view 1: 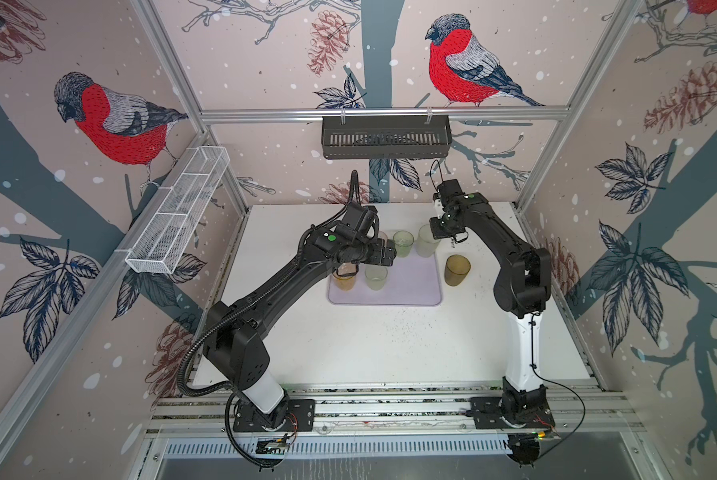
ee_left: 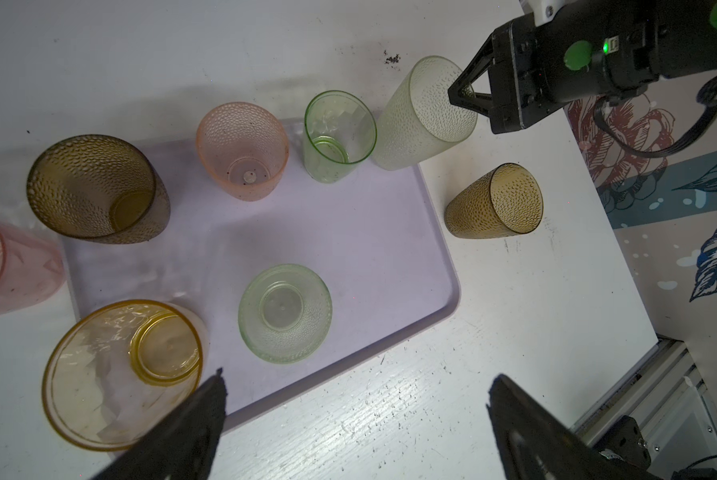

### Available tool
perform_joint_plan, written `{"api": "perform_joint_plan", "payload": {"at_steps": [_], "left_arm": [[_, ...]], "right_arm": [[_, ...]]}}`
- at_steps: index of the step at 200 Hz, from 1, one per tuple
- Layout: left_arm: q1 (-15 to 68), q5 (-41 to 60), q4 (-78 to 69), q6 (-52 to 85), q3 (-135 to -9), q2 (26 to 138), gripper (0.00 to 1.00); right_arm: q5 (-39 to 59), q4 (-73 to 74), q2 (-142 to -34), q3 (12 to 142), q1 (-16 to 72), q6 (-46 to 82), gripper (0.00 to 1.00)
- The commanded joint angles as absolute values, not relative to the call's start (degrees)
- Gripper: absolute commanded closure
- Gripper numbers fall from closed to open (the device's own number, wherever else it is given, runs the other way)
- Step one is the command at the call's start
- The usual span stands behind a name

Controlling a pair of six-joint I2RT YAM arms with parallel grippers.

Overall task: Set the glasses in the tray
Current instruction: 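Lower the pale green frosted glass onto the tray beside the clear green glass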

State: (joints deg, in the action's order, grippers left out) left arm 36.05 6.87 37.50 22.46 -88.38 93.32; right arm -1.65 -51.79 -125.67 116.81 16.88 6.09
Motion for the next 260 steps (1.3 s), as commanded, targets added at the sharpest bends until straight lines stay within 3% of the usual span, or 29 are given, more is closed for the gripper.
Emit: {"api": "perform_joint_plan", "payload": {"at_steps": [1,260], "left_arm": [[35.9,6.7,34.9,23.1,-88.1,92.7,0.02],[36.0,6.5,33.8,23.7,-87.0,91.7,0.02]], "right_arm": [[-1.7,-50.7,-125.0,116.2,17.0,6.6,0.97],[-2.1,-50.2,-124.7,115.3,17.1,6.5,0.91]]}}
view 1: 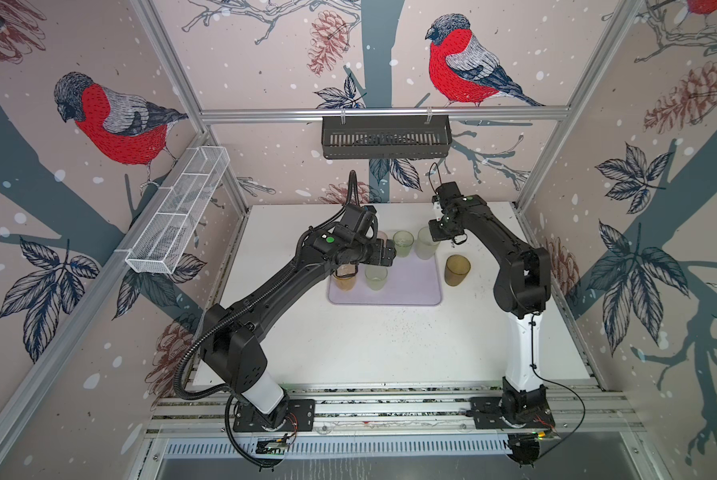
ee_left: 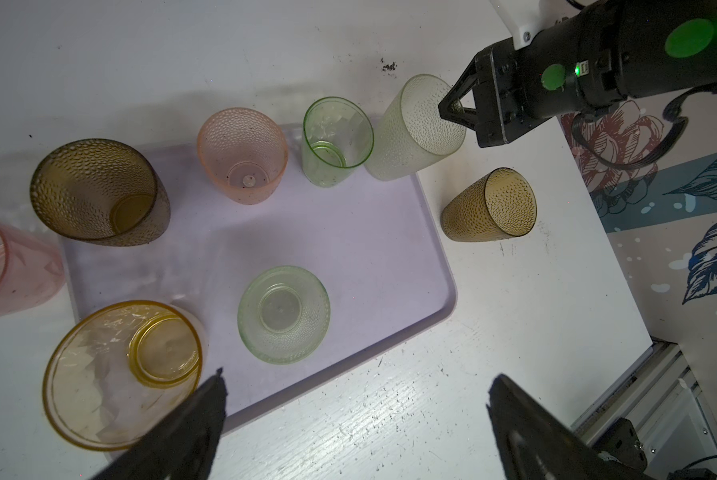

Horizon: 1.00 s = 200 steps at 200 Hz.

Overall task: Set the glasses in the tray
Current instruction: 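Lower the pale green frosted glass onto the tray beside the clear green glass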

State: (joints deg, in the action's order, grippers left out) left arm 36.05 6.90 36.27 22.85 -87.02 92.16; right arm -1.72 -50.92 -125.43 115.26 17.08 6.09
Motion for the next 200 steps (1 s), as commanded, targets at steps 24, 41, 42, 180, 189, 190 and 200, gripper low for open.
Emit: {"api": "perform_joint_plan", "payload": {"at_steps": [24,41,42,180,189,190,200], "left_arm": [[36.0,6.6,33.7,23.7,-87.0,91.6,0.02],[36.0,6.6,33.7,23.7,-87.1,91.7,0.02],[36.0,6.6,33.7,23.7,-87.2,91.8,0.02],[36.0,6.7,33.4,23.8,-87.1,91.7,0.02],[36.0,6.7,33.4,23.8,-87.1,91.8,0.02],[36.0,6.7,33.5,23.8,-87.1,91.8,0.02],[36.0,6.7,33.5,23.7,-87.3,91.7,0.02]], "right_arm": [[-2.2,-50.2,-124.8,115.4,17.0,6.4,0.90],[-2.3,-50.2,-124.8,115.4,17.0,6.5,0.90],[-2.3,-50.2,-124.8,115.4,17.1,6.5,0.90],[-2.4,-49.9,-124.8,115.5,17.0,6.5,0.87],[-2.4,-49.8,-124.8,115.5,17.0,6.4,0.87],[-2.4,-49.8,-124.8,115.5,17.0,6.5,0.87],[-2.3,-49.8,-124.8,115.5,17.0,6.5,0.87]]}}
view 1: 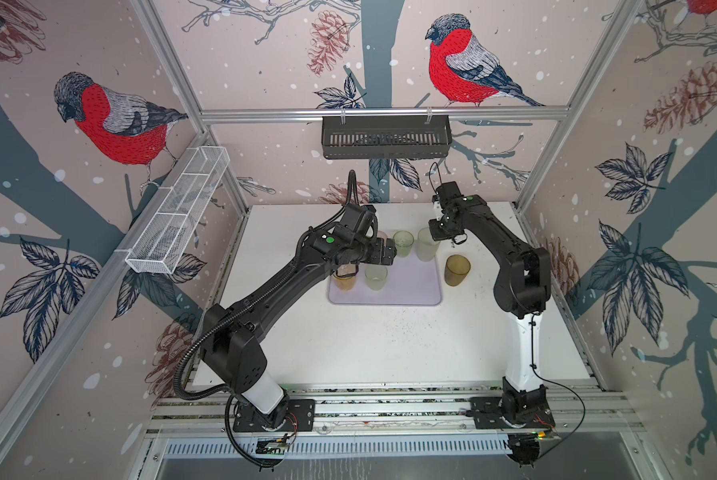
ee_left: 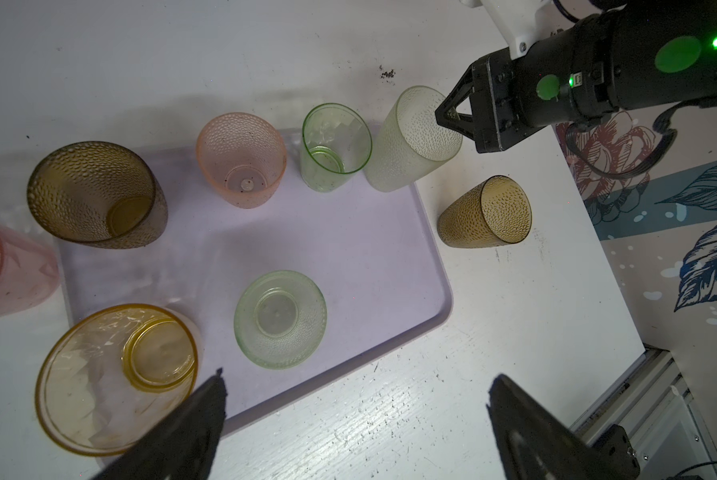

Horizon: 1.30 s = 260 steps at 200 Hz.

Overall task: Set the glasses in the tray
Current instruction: 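Lower the pale green frosted glass onto the tray beside the clear green glass, then open the right gripper to release the pale green frosted glass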

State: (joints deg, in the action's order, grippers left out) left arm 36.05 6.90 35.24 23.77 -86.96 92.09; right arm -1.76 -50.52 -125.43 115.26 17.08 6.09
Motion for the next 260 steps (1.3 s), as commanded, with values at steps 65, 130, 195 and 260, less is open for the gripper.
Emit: {"api": "perform_joint_plan", "payload": {"at_steps": [65,130,195,260], "left_arm": [[36.0,6.6,33.7,23.7,-87.2,91.7,0.02],[36.0,6.5,33.7,23.6,-87.4,91.7,0.02],[36.0,6.5,33.9,23.2,-88.0,92.3,0.02],[36.0,6.6,34.2,22.8,-88.9,92.8,0.02]], "right_arm": [[-2.4,-49.5,-125.0,115.6,17.0,6.7,0.87],[-2.3,-49.7,-125.9,117.2,17.1,6.7,0.87],[-2.3,-49.9,-126.0,117.5,17.0,6.7,0.86],[-2.0,-49.9,-125.8,118.5,17.1,6.4,0.74]]}}
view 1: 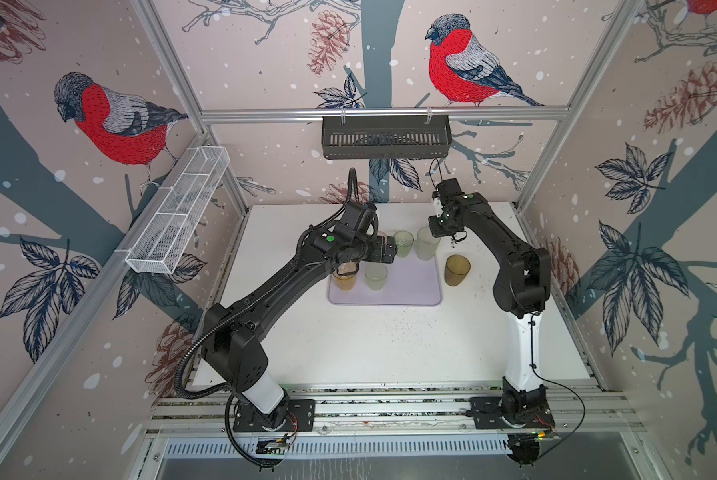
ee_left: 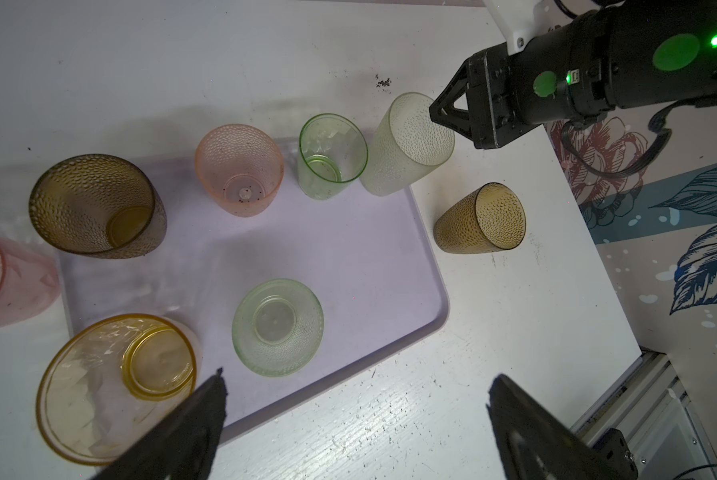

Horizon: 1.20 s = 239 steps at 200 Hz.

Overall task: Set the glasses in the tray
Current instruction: 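Open the right gripper to release the pale green frosted glass, then raise the right gripper off the glass while the left gripper moves toward the pink glass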

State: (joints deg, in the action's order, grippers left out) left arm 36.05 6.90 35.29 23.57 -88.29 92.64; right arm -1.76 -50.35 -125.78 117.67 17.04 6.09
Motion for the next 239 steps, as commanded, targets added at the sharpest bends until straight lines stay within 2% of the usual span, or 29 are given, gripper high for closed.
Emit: {"api": "perform_joint_plan", "payload": {"at_steps": [1,25,111,187,239], "left_arm": [[36.0,6.6,34.2,22.8,-88.9,92.8,0.02],[36.0,6.4,34.2,22.8,-89.1,92.9,0.02],[35.9,6.4,33.9,22.7,-89.1,93.2,0.02],[35.7,7.5,33.6,22.2,-89.1,93.4,0.02],[34.4,7.4,35.3,20.1,-87.5,91.6,0.02]], "right_arm": [[-2.0,-49.9,-125.8,118.5,17.1,6.4,0.73],[-2.2,-50.0,-125.6,119.0,17.0,6.3,0.67],[-2.5,-51.0,-123.0,119.5,17.1,6.2,0.63],[-4.1,-53.1,-120.5,120.1,18.3,7.3,0.54],[-4.7,-54.9,-117.5,119.4,19.7,10.9,0.51]]}}
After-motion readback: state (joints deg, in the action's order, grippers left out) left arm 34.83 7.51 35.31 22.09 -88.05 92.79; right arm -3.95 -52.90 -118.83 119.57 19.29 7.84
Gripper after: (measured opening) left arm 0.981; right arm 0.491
